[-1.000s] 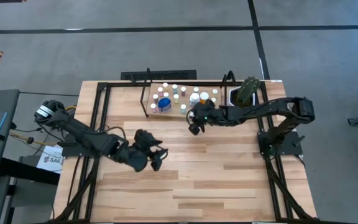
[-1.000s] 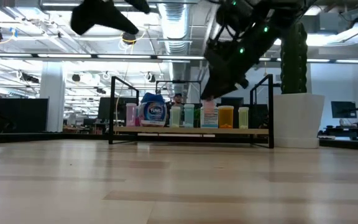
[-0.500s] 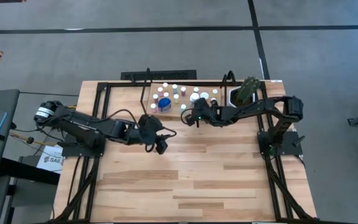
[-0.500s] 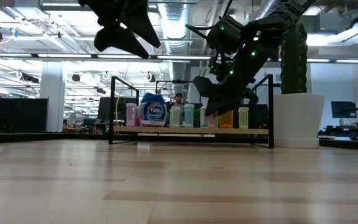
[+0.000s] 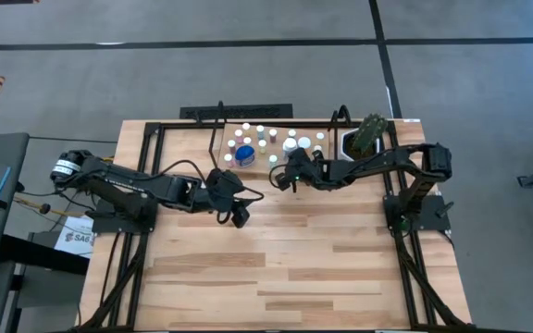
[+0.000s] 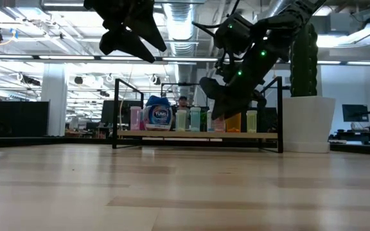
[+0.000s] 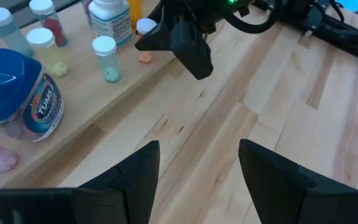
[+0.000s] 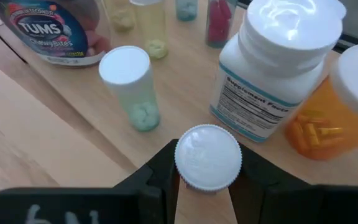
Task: Pick and place medicine bottles onto shelf by color
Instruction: Put the pink pill bottle on the shelf, then return to Home Position
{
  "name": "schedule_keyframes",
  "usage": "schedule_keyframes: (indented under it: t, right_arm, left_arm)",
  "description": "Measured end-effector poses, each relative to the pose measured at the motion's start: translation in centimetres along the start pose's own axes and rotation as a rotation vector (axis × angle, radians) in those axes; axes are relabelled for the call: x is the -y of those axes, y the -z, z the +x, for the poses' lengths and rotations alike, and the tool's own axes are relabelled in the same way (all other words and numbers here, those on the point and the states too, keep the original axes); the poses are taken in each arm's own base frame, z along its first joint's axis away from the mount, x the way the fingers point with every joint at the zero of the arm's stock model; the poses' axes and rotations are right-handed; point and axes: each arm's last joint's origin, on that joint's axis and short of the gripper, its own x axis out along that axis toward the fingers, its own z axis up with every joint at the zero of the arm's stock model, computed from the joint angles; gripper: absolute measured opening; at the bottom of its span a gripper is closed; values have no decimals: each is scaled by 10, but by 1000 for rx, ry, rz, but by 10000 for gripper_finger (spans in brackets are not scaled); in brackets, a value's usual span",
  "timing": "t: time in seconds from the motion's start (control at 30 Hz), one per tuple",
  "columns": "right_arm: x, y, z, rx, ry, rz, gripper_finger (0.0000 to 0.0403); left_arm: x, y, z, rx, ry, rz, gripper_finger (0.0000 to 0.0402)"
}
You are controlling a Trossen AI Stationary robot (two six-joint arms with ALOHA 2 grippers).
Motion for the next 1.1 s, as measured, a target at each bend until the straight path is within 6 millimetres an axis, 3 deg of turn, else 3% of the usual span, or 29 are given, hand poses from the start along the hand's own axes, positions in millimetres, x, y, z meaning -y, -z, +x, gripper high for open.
schedule_keyframes:
  t: [0.17, 0.5, 0.7, 0.87, 1.1]
  right_arm:
    - [0, 0, 0, -3, -6, 0, 143]
    - [1, -1, 0, 7, 9, -3, 236]
    - [2, -2, -4, -11, -9, -5, 259]
    - [4, -22, -32, -62, -43, -24, 260]
    - [7, -44, -99, -40, -123, -238, 260]
  left_arm:
    - [0, 0, 0, -1, 1, 0, 208]
    - [0, 0, 0, -10, 13, 0, 208]
    - [0, 1, 0, -12, 12, 1, 208]
    - [0, 2, 0, -37, 17, 9, 208]
    - [-2, 1, -5, -37, 34, 58, 208]
